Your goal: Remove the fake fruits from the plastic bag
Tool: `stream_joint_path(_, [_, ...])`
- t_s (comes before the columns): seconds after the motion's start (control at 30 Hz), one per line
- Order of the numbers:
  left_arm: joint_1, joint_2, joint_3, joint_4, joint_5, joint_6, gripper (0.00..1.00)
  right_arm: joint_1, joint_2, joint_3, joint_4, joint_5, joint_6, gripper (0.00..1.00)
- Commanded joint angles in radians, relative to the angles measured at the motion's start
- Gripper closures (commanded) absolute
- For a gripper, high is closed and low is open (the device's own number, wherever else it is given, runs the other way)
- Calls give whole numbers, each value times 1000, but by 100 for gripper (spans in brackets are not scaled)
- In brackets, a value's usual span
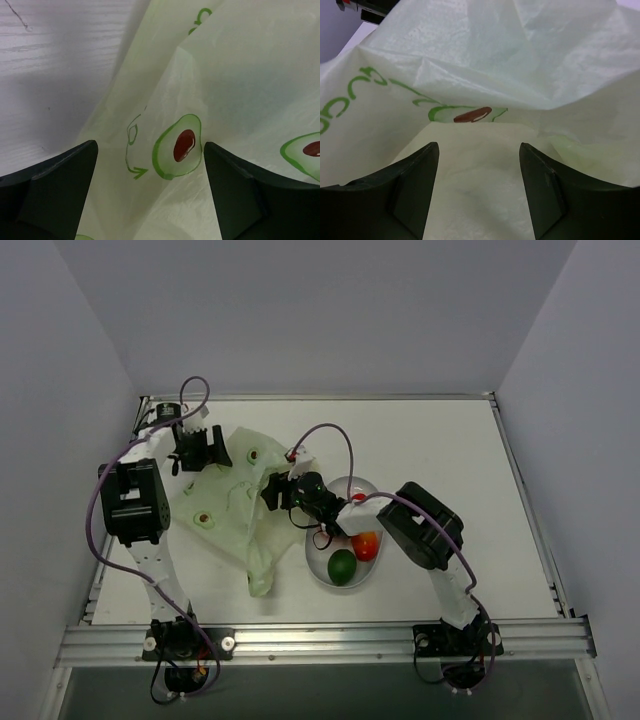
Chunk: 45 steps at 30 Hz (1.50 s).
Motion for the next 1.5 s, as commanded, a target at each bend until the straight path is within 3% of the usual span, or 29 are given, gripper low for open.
stream_joint_path(0.0, [3, -37, 60, 27, -28, 19, 21, -3, -62, 13, 28, -21, 9, 39])
stream_joint_path(0.03, [3, -35, 57, 41, -19, 11, 32, -2, -63, 13, 33, -23, 11, 39])
stream_joint_path(0.07, [3, -36, 50, 82, 16, 0, 63, -5, -66, 13, 31, -23, 12, 39])
stream_joint_path(0.13, [2, -47, 33, 102, 30, -21, 97, -6, -73, 13, 33, -21, 12, 40])
stream_joint_path(0.47, [3, -269, -94, 272, 112, -147, 98, -16, -37, -10, 59, 16, 14, 40])
stream_joint_path(0.6, [-1, -355, -144, 308, 170, -215, 98, -16, -17, 3, 68, 45, 18, 46])
stream_joint_path(0.77, [-1, -435, -203, 352, 222, -262, 98, -19, 12, 48, 62, 73, 14, 35])
stream_joint_path(0.8, [-1, -443, -210, 360, 221, -265, 98, -20, 21, 61, 60, 71, 23, 29])
stream_joint_path(0.93, [2, -428, -181, 311, 224, -256, 98, -19, 50, 93, 74, 37, 40, 25])
stream_joint_path(1.03, [-14, -455, -200, 374, 212, -272, 98, -6, 29, 42, 128, 42, 58, 25])
stream_joint_path(1.17, [5, -391, -161, 277, 225, -239, 98, -5, 76, 84, 73, 48, 49, 20])
stream_joint_path(1.3, [2, -417, -233, 367, 208, -264, 98, -11, 139, 203, -64, 30, 14, 15])
stream_joint_path(1.47, [2, -362, -185, 266, 105, -219, 98, 32, 63, 101, -56, 95, 3, 11])
